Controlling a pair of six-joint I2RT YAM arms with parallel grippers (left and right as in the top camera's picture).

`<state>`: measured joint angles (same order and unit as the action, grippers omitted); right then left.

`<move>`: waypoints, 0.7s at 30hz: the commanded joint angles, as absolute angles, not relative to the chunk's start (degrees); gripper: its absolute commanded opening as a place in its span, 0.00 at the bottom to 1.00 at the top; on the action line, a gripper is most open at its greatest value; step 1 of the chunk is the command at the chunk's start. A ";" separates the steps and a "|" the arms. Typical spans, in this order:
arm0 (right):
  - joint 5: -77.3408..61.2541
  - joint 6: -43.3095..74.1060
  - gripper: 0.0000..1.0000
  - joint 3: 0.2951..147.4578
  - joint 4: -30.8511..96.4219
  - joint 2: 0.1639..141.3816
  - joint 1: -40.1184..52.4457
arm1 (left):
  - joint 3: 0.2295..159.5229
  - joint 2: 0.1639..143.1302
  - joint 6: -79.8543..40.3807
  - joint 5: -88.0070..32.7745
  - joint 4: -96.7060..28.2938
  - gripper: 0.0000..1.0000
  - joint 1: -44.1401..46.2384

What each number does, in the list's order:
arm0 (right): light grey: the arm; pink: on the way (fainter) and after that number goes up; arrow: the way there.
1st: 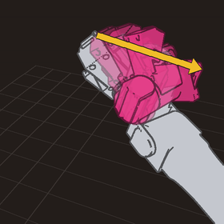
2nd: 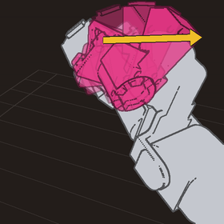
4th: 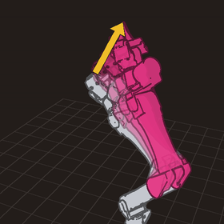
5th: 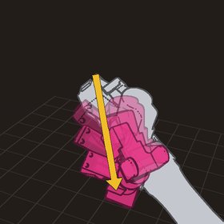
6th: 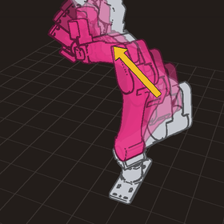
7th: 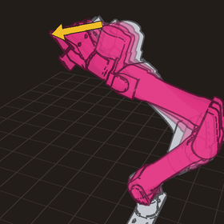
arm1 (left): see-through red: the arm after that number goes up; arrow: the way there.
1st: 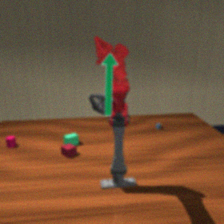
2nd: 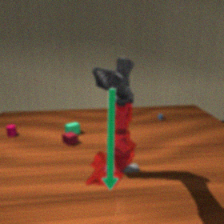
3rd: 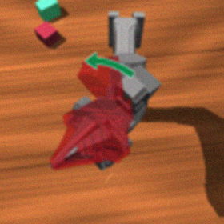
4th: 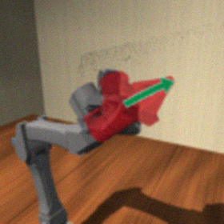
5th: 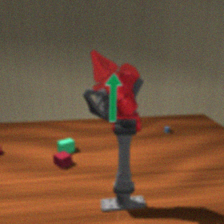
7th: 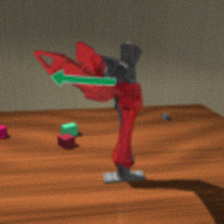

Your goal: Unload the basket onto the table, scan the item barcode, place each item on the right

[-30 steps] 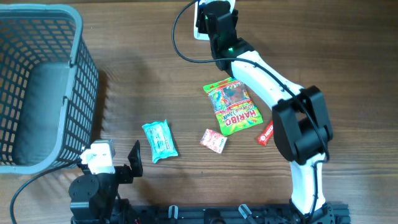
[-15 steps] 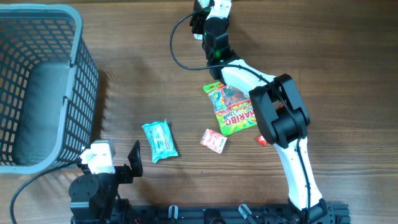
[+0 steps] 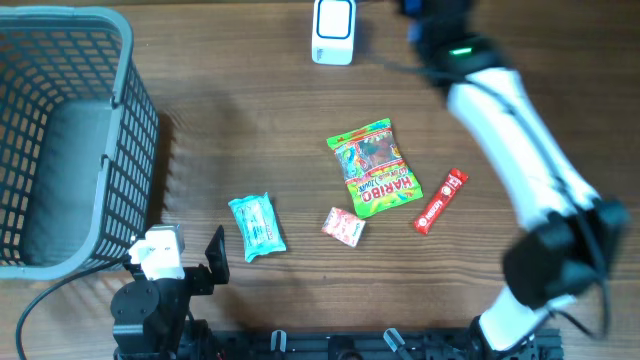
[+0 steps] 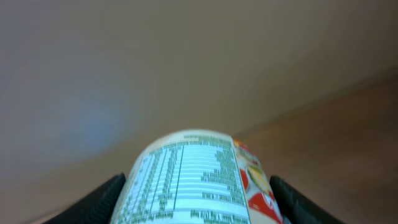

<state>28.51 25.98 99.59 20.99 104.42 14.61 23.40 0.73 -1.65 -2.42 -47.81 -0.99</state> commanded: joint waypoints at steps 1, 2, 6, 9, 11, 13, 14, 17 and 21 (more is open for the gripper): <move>30.26 40.16 0.61 99.42 39.64 101.25 2.17 | 22.90 0.38 -1.78 -1.89 -47.68 1.00 -0.58; 29.58 41.43 0.61 99.24 43.99 101.47 -1.85 | 22.90 0.38 -1.78 -1.89 -47.70 1.00 -0.58; 20.51 39.55 0.62 96.77 51.57 103.96 -22.28 | 22.90 0.38 -1.78 -1.89 -47.68 1.00 -0.58; 15.40 37.32 0.65 96.75 50.09 110.02 -35.51 | 22.90 0.38 -1.78 -1.89 -47.68 1.00 -0.58; 15.33 34.17 0.66 96.75 47.97 114.28 -39.66 | 22.90 0.38 -1.78 -1.89 -47.68 1.00 -0.58; 15.29 31.68 0.66 96.75 46.24 119.39 -42.72 | 22.90 0.38 -1.78 -1.89 -47.68 1.00 -0.58; 14.94 31.42 0.66 96.75 45.32 122.17 -44.03 | 22.90 0.38 -1.78 -1.89 -47.68 1.00 -0.58; 14.76 30.37 0.66 96.75 41.76 126.26 -45.63 | 22.92 0.38 -1.78 -1.89 -47.68 1.00 -0.58; 13.02 25.50 0.88 98.59 38.37 126.54 -45.74 | 22.90 0.38 -1.78 -1.89 -47.68 1.00 -0.58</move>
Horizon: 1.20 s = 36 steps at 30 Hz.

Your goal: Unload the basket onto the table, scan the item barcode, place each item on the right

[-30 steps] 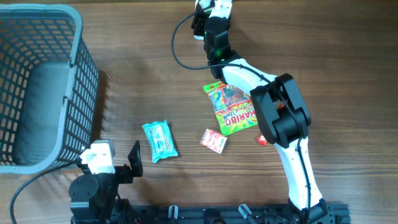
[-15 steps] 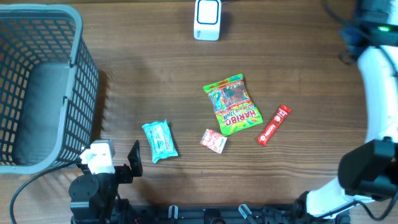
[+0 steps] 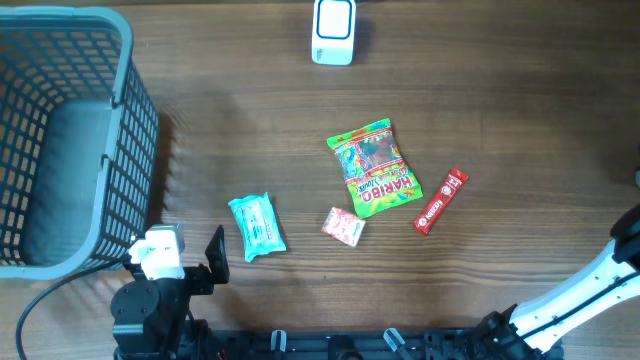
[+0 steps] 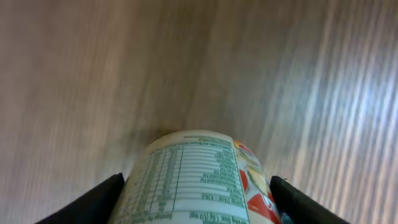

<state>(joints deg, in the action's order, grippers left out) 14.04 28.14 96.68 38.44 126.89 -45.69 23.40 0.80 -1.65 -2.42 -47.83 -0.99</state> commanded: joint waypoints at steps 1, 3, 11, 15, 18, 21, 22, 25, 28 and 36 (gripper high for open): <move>13.04 25.54 0.99 99.72 39.29 126.52 -45.74 | 22.90 0.38 -1.78 -1.89 -47.68 1.00 -0.58; 13.02 27.40 1.00 102.96 42.89 125.51 -45.74 | 22.90 0.38 -1.78 -1.89 -47.68 1.00 -0.58; -20.58 30.20 1.00 107.02 55.09 104.05 -40.73 | 22.90 0.38 -1.78 -1.89 -47.68 1.00 -0.58; -22.96 30.13 0.99 106.10 73.41 100.84 -26.85 | 22.90 0.38 -1.78 -1.89 -47.68 1.00 -0.58; -21.17 30.65 0.99 100.29 76.44 100.95 -13.61 | 22.90 0.38 -1.78 -1.89 -47.68 1.00 -0.58; -18.76 32.99 0.99 92.97 73.56 101.10 -2.28 | 22.90 0.38 -1.78 -1.89 -47.68 1.00 -0.58; -17.56 32.99 1.00 90.45 72.27 101.10 1.10 | 22.90 0.38 -1.78 -1.89 -47.68 1.00 -0.58; -16.23 33.56 1.00 82.91 66.57 101.14 8.16 | 22.90 0.38 -1.78 -1.87 -47.68 1.00 -0.58; -7.70 45.52 0.86 76.29 67.42 101.16 10.66 | 22.90 0.38 -1.78 -1.87 -47.68 1.00 -0.58; 0.36 51.64 0.82 63.77 60.88 101.82 10.66 | 22.90 0.38 -1.78 -1.89 -47.68 1.00 -0.58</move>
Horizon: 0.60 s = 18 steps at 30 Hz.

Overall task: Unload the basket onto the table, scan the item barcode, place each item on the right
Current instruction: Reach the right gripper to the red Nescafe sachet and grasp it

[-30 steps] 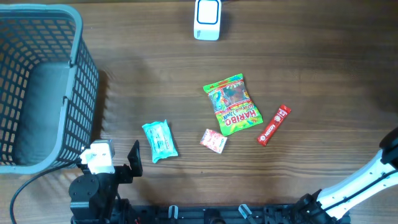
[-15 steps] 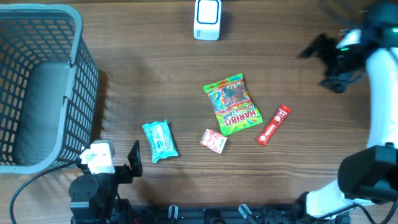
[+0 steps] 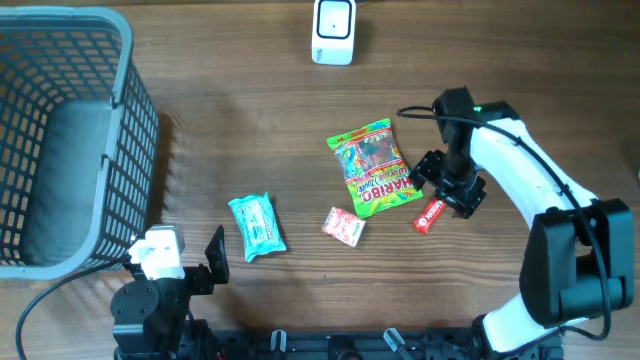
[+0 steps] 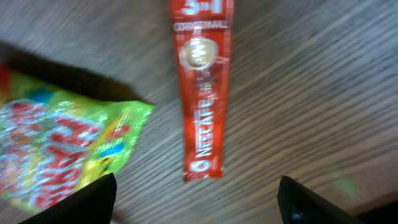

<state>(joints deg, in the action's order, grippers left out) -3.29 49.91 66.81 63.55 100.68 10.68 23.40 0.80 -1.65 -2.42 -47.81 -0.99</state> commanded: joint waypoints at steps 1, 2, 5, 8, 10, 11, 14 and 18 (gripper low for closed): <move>0.27 51.68 0.80 61.71 58.04 101.82 10.66 | 22.90 0.38 -1.78 -1.89 -47.68 1.00 -0.58; 0.34 51.88 0.79 60.20 55.53 101.82 10.63 | 22.90 0.38 -1.78 -1.89 -47.68 1.00 -0.58; 2.26 52.88 0.75 58.46 50.48 101.82 10.66 | 22.90 0.38 -1.78 -1.89 -47.68 1.00 -0.58; 3.38 52.90 0.73 58.46 47.57 101.84 10.66 | 22.90 0.38 -1.78 -1.87 -47.68 1.00 -0.58; 4.86 52.90 0.72 58.46 47.24 101.84 10.59 | 22.90 0.38 -1.78 -1.89 -47.68 1.00 -0.58; 5.41 52.90 0.71 58.46 47.13 101.86 10.59 | 22.90 0.38 -1.78 -1.89 -47.68 1.00 -0.58; 5.43 52.93 0.67 58.46 45.87 101.91 10.59 | 22.90 0.38 -1.78 -1.89 -47.68 1.00 -0.58; 5.80 52.93 0.65 58.43 44.86 105.65 10.66 | 22.90 0.38 -1.78 -1.89 -47.68 1.00 -0.58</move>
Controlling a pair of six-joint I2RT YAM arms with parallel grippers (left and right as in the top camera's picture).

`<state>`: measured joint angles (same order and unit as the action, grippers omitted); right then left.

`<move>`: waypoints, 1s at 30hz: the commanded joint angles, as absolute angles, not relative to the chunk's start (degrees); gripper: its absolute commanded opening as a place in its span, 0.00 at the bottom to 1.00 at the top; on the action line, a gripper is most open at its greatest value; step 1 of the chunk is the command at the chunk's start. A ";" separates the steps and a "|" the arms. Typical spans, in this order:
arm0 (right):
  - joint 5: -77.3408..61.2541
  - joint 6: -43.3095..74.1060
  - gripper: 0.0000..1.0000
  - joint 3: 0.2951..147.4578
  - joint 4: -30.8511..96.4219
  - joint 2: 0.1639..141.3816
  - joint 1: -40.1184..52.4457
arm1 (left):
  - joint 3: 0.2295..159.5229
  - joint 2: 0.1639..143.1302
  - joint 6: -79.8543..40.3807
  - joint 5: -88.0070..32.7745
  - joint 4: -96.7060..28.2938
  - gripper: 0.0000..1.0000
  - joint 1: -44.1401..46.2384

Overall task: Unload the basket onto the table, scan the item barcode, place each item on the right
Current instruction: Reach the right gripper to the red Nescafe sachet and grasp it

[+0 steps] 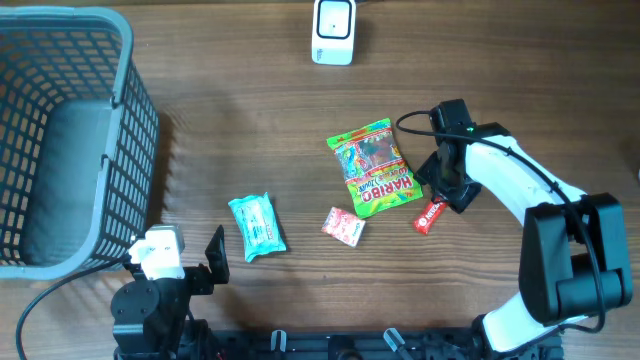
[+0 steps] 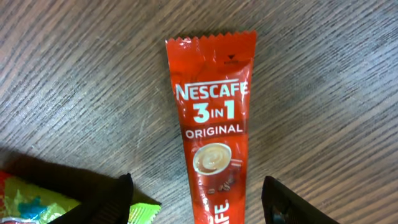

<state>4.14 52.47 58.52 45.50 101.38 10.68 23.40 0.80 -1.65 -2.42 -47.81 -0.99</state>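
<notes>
A red Nescafe 3-in-1 stick lies flat on the wooden table, just right of the Haribo bag. My right gripper is open low over it, one finger on each side and neither touching it. From overhead the right gripper covers the stick's upper end, so only the lower end of the stick shows. The white barcode scanner stands at the far edge. My left gripper rests at the near left edge, and its jaws cannot be made out.
A grey mesh basket fills the left side. A teal packet and a small pink packet lie left of the stick. The green corner of the Haribo bag lies close to my right gripper's left finger.
My right gripper has shifted a little along the red stick toward its top end. It is still open and empty. Nothing on the table has moved.
At first my right gripper held a white labelled container up near the scanner. Then the arm was off to the right, still holding it. Later the gripper was empty and open over the red stick, and the container was out of view. Now it straddles the stick.
</notes>
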 commanded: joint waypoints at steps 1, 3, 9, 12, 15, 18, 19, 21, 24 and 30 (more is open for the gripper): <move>5.80 53.01 0.65 58.43 44.75 108.01 10.66 | 22.90 0.38 -1.78 -1.89 -47.68 1.00 -0.58; 5.06 53.15 0.59 58.43 44.73 113.93 10.66 | 22.90 0.38 -1.78 -1.89 -47.68 1.00 -0.58; 1.02 54.15 0.13 58.43 47.55 123.13 10.66 | 22.90 0.38 -1.78 -1.89 -47.68 1.00 -0.58; 0.32 53.98 0.04 58.43 50.43 123.11 10.66 | 22.90 0.38 -1.78 -1.89 -47.68 1.00 -0.58; -9.54 43.86 0.04 62.46 51.77 122.23 9.41 | 22.90 0.38 -1.78 -1.89 -47.68 1.00 -0.58; -11.86 36.88 0.04 69.93 60.69 115.35 8.47 | 22.90 0.38 -1.78 -1.89 -47.68 1.00 -0.58; -14.79 34.63 0.04 71.05 62.24 111.79 8.49 | 22.90 0.38 -1.78 -1.89 -47.68 1.00 -0.58; -18.52 34.68 0.04 71.02 61.69 106.85 8.58 | 22.92 0.38 -1.78 -1.89 -47.68 1.00 -0.58; -18.61 35.35 0.04 71.02 53.78 102.41 9.32 | 22.90 0.38 -1.78 -1.89 -47.68 1.00 -0.58; -7.18 38.96 0.76 70.70 45.34 103.94 9.78 | 22.90 0.38 -1.78 -1.89 -47.68 1.00 -0.58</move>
